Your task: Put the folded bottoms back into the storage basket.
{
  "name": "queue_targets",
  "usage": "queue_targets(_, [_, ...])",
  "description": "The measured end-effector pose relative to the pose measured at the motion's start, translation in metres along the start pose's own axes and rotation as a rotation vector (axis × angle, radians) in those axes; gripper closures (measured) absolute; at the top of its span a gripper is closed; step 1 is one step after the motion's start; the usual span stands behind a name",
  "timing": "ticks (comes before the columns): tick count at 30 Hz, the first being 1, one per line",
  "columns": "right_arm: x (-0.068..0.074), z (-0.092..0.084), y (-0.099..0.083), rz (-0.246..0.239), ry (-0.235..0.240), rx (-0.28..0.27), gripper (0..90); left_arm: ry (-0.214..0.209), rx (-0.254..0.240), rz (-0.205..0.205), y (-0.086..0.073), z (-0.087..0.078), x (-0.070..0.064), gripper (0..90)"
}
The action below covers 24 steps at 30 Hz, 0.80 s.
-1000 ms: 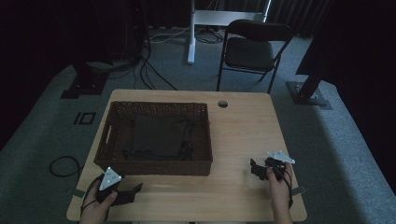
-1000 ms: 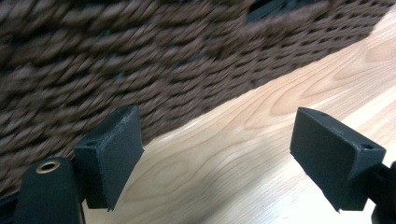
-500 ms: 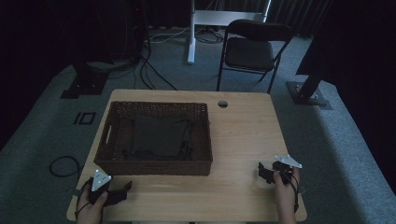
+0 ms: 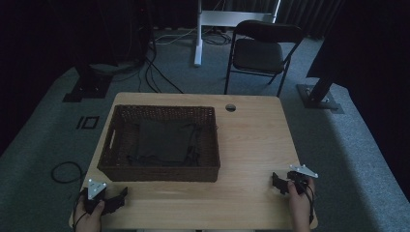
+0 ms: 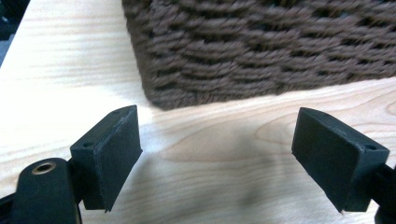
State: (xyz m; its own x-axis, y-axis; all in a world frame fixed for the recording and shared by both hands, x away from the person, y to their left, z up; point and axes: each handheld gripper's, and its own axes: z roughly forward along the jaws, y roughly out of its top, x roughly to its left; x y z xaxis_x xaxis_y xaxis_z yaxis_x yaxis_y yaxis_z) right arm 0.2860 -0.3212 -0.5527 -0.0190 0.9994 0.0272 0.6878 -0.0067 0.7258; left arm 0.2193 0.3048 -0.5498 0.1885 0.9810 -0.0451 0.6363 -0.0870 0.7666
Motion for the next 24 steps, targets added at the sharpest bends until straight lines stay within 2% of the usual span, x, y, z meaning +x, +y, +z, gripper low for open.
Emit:
queue_targets(2, [-0.0010,0.0001,0.0002,0.004,-0.001,-0.001,13.8,0.016,0.008,0.002,-0.0016,0.0015,0.0014,16.1])
queue_targets(4, [-0.0012,0.0004,0.0002,0.003,-0.015,0.002,13.5,0.014,0.005,-0.004,-0.0030,0.0029,0.0024,15.5])
queue_targets(6, [-0.0011,0.0005,0.0002,0.001,-0.016,0.003,13.4,0.037,0.013,0.017,-0.0031,0.0032,0.0025,15.2])
queue_targets(10, [-0.0011,0.0007,0.0002,0.002,-0.017,0.004,12.7,0.060,0.020,0.017,-0.0032,0.0038,0.0022,14.4])
queue_targets(12, [-0.0012,0.0008,0.0003,0.003,-0.019,0.005,12.5,0.070,0.028,0.006,-0.0027,0.0047,0.0025,10.8])
queue_targets(21, [-0.0009,0.0014,0.0007,0.001,-0.017,0.005,12.2,0.081,0.024,-0.004,-0.0035,0.0047,0.0019,8.4])
queue_targets(24, [-0.0001,0.0021,0.0014,-0.008,-0.007,0.005,12.2,0.067,0.026,0.008,-0.0039,0.0046,0.0028,7.5])
